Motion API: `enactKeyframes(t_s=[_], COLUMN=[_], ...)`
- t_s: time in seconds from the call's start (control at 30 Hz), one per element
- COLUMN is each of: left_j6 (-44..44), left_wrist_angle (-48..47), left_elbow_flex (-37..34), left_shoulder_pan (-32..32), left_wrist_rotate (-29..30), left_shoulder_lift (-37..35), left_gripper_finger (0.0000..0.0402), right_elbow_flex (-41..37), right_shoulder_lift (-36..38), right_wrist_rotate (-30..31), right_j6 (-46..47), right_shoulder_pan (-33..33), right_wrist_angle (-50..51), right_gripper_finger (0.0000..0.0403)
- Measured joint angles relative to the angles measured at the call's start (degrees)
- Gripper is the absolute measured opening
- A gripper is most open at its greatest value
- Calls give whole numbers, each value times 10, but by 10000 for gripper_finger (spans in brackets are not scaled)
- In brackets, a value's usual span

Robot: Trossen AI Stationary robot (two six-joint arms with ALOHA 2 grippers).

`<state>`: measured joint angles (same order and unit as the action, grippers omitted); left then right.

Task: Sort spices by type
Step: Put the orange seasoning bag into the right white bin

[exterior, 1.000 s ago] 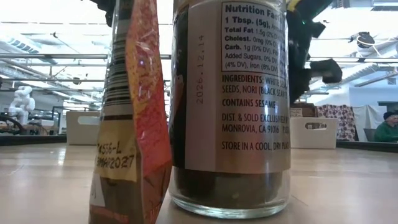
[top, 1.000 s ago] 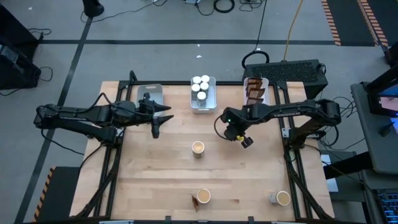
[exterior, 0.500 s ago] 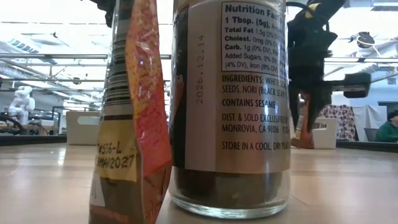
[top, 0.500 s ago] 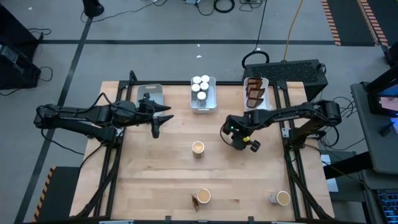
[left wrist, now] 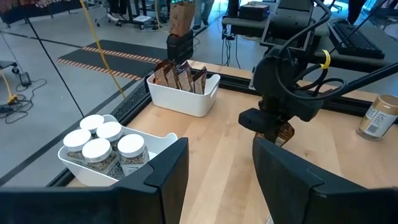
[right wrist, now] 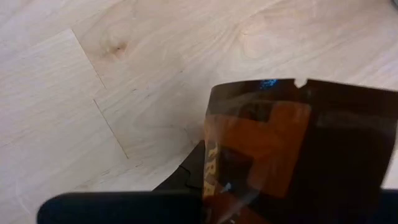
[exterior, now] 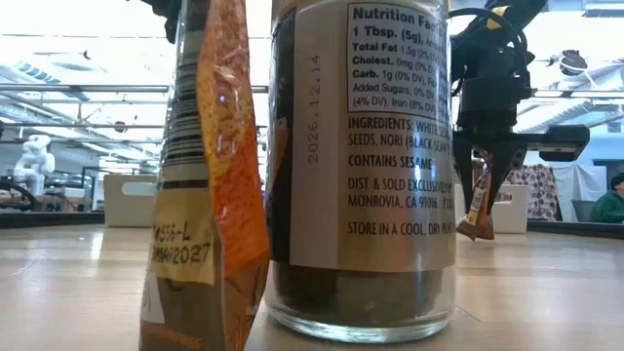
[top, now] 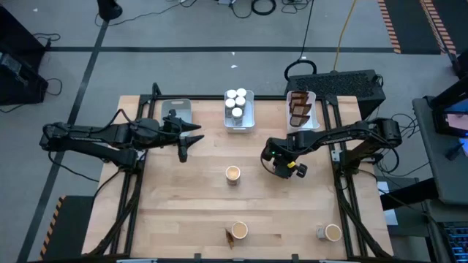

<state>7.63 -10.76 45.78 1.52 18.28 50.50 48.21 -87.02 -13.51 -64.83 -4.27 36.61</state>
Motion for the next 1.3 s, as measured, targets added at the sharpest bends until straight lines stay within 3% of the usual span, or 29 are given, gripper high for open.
enactKeyframes(t_s=[0.3,0.5,0.7,1.03,1.3], left_j6=[11,11,11,11,11], left_wrist_angle=[10,30,32,32,28], left_elbow_flex=[0,0,0,0,0], left_shoulder_pan=[0,0,0,0,0], left_wrist_rotate=[0,0,0,0,0], left_shoulder_lift=[0,1,1,1,1], left_gripper_finger=[183,183,183,183,183], right_elbow_flex=[0,0,7,110,234], right_shoulder_lift=[0,0,2,3,3], right_wrist_rotate=[0,5,56,64,94], right_j6=[1,6,11,20,120], right_shoulder_pan=[3,3,6,6,6], right_wrist_angle=[0,0,4,57,170], right_gripper_finger=[50,84,126,168,203])
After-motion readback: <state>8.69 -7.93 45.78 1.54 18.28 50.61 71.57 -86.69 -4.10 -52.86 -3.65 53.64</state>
